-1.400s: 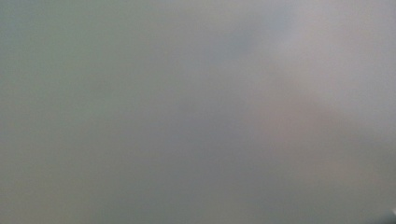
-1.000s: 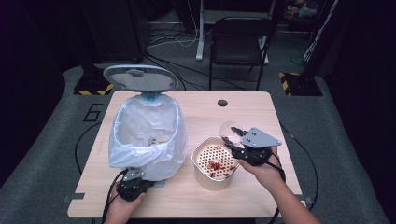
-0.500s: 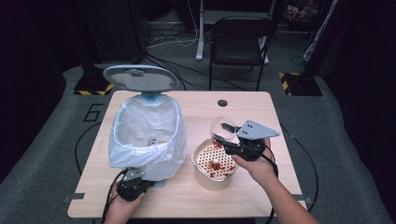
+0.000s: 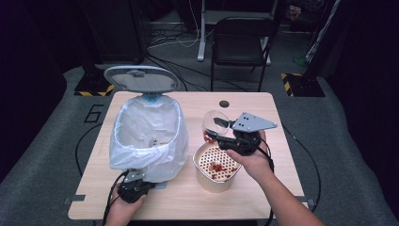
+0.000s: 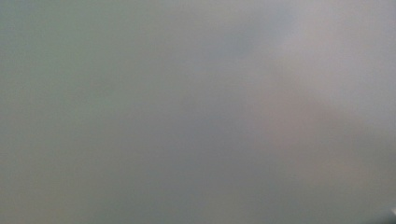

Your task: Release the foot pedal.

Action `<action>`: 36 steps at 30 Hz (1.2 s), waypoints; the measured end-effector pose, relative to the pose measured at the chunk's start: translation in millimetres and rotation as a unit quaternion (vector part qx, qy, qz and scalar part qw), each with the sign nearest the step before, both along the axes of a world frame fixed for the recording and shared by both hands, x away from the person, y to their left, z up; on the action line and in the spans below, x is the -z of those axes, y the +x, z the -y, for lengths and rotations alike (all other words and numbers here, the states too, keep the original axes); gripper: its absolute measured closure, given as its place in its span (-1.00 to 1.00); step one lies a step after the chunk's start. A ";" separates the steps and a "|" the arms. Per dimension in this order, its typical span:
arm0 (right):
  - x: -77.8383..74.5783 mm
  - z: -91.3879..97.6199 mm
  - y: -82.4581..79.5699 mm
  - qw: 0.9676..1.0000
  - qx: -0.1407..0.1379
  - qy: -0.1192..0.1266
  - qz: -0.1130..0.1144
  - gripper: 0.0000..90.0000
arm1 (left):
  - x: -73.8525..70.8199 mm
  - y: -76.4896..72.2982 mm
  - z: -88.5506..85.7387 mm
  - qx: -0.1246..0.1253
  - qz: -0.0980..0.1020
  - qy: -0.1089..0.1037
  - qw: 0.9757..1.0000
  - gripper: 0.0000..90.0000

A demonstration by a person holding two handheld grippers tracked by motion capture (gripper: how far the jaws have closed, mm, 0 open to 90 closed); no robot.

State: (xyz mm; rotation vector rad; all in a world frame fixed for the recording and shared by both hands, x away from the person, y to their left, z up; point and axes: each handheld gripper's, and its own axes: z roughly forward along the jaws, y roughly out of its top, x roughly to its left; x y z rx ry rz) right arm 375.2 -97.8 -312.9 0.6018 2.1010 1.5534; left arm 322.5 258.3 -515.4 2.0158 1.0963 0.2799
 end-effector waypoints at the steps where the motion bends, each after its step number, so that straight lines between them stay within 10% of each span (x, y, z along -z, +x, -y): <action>1: -1.1 -0.8 0.5 1.000 -0.002 0.004 -0.001 0.20 | 0.0 0.1 -0.1 0.000 0.000 0.000 1.000 1.00; 36: -39.0 -76.1 16.2 0.995 -0.079 0.054 -0.003 0.20 | 0.3 0.1 -0.2 0.001 0.000 -0.002 1.000 1.00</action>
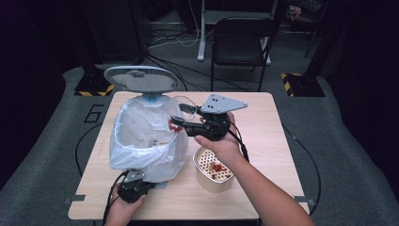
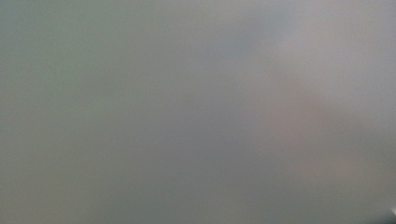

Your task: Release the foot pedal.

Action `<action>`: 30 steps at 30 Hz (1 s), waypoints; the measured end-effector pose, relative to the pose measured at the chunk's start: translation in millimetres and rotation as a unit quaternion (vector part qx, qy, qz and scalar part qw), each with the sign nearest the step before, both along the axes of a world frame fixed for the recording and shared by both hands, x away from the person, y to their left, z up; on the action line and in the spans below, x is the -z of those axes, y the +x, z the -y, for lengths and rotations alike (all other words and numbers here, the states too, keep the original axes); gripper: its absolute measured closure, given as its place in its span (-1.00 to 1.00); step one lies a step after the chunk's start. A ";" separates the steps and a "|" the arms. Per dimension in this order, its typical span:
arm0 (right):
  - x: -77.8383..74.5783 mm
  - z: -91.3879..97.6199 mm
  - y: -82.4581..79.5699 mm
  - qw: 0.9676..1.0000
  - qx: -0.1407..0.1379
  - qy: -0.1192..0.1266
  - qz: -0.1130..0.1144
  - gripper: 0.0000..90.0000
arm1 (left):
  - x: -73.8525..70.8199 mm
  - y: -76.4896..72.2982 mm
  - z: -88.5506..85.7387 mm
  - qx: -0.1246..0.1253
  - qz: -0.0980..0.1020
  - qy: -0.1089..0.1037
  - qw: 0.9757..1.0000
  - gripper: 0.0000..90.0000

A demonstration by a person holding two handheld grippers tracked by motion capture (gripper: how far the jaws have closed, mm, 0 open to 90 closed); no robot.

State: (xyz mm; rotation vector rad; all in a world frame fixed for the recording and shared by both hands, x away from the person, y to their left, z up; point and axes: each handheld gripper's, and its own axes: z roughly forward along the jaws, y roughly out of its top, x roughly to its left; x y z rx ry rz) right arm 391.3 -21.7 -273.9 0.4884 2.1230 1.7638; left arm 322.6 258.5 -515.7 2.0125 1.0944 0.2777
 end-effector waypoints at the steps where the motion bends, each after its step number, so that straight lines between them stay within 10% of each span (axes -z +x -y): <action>1: 1.1 -3.6 1.6 1.000 -0.001 -0.001 -0.001 0.20 | 0.0 0.0 0.0 0.000 0.000 0.000 1.000 1.00; 24: 20.6 -70.0 25.4 0.999 -0.016 -0.025 -0.017 0.15 | 0.0 0.1 -0.2 -0.001 -0.002 0.000 1.000 1.00; 30: 25.6 -82.0 23.1 0.999 -0.001 -0.036 -0.025 -0.50 | -0.1 0.1 -0.3 -0.001 -0.002 0.000 1.000 1.00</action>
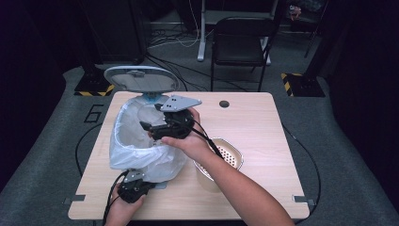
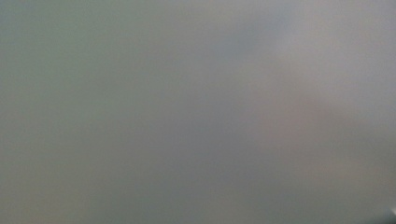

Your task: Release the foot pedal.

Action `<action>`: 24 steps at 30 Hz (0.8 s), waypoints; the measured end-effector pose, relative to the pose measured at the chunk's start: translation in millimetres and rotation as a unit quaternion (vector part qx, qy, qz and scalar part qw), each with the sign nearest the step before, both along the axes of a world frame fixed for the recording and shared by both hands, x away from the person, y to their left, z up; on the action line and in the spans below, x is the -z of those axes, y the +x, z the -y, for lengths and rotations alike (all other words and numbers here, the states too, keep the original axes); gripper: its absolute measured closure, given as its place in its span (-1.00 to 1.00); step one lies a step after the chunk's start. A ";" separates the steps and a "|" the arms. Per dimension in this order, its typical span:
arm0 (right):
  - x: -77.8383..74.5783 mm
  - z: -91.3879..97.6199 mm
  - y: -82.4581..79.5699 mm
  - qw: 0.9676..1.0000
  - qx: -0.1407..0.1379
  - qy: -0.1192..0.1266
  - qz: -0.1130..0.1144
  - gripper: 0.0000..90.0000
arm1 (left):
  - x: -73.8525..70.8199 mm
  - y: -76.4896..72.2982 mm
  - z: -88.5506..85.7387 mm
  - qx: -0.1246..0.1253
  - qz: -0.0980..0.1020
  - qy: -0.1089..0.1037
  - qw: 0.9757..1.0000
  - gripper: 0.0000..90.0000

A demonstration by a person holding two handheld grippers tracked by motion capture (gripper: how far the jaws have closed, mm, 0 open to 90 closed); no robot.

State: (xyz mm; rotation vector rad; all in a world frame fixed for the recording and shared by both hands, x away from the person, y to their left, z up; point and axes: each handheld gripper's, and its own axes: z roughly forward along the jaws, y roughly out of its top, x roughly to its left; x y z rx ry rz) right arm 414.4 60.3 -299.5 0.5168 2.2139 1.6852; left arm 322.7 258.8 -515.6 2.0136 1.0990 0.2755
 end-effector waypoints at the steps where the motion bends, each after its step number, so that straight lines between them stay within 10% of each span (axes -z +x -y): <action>1: -0.3 1.7 -0.3 1.000 -0.001 0.000 0.004 -0.53 | 0.0 0.0 0.0 0.000 0.000 0.000 1.000 1.00; 10: -4.5 11.9 1.5 1.000 0.002 0.024 -0.007 -0.69 | 0.8 0.8 0.4 -0.002 0.001 -0.007 1.000 1.00; 14: -1.6 -4.4 2.8 0.999 0.021 -0.031 -0.021 -0.72 | 0.8 0.9 0.3 -0.001 0.001 -0.007 1.000 1.00; 24: -0.8 -2.4 -0.7 0.999 -0.004 -0.039 -0.029 -0.68 | 0.5 1.0 -0.2 -0.001 0.000 -0.005 1.000 1.00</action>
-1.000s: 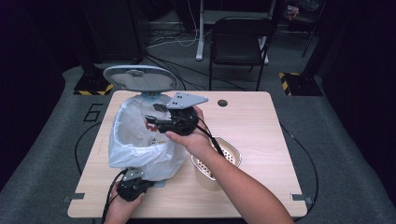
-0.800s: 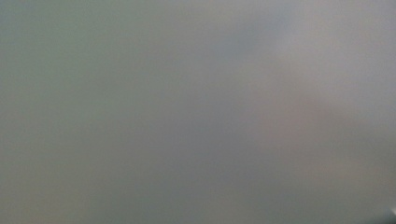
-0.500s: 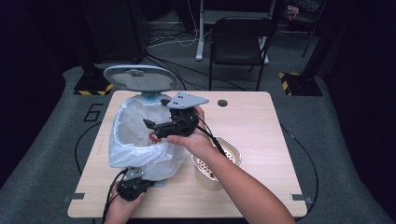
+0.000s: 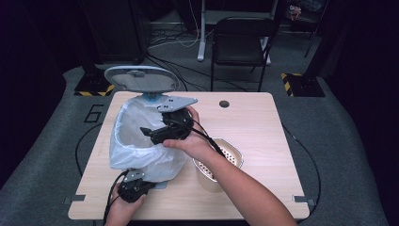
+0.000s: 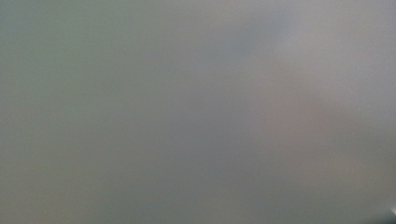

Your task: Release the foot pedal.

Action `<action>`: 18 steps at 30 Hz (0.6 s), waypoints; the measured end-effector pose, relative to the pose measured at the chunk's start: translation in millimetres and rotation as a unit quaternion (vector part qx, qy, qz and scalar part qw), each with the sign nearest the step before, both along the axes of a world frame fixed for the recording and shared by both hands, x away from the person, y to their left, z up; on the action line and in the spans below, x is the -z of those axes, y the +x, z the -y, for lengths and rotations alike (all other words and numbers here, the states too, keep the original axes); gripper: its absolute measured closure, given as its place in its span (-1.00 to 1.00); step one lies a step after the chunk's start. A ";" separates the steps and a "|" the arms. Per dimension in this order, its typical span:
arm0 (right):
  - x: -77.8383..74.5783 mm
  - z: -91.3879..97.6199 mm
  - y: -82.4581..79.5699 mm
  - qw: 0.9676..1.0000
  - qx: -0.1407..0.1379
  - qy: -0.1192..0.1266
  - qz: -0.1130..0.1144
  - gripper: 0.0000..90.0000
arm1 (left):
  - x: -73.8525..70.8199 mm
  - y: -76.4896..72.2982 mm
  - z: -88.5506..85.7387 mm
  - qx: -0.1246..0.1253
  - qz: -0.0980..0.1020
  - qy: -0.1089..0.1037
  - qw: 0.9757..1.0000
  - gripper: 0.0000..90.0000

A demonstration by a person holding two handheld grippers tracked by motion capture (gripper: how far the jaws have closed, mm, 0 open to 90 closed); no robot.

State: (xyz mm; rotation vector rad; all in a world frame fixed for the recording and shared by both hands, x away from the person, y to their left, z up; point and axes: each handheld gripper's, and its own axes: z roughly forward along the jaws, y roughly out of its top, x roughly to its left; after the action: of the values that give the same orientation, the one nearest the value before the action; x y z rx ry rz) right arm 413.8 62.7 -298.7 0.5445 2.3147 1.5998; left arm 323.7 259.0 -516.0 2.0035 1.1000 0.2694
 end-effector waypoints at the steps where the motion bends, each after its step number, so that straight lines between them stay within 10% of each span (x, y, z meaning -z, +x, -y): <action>1: -0.6 1.3 -0.5 1.000 -0.003 -0.001 0.001 -0.68 | 0.0 0.0 0.0 0.000 0.000 0.000 1.000 1.00; 18: 3.6 79.0 -26.1 0.999 0.032 0.013 0.022 -0.48 | -5.6 -2.3 -3.1 0.003 -0.009 -0.017 1.000 0.88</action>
State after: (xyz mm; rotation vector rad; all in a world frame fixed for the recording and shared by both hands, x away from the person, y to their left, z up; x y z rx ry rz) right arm 387.7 -16.3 -302.4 0.5775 2.2245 1.5981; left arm 321.5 262.1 -510.4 1.9824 1.1022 0.2293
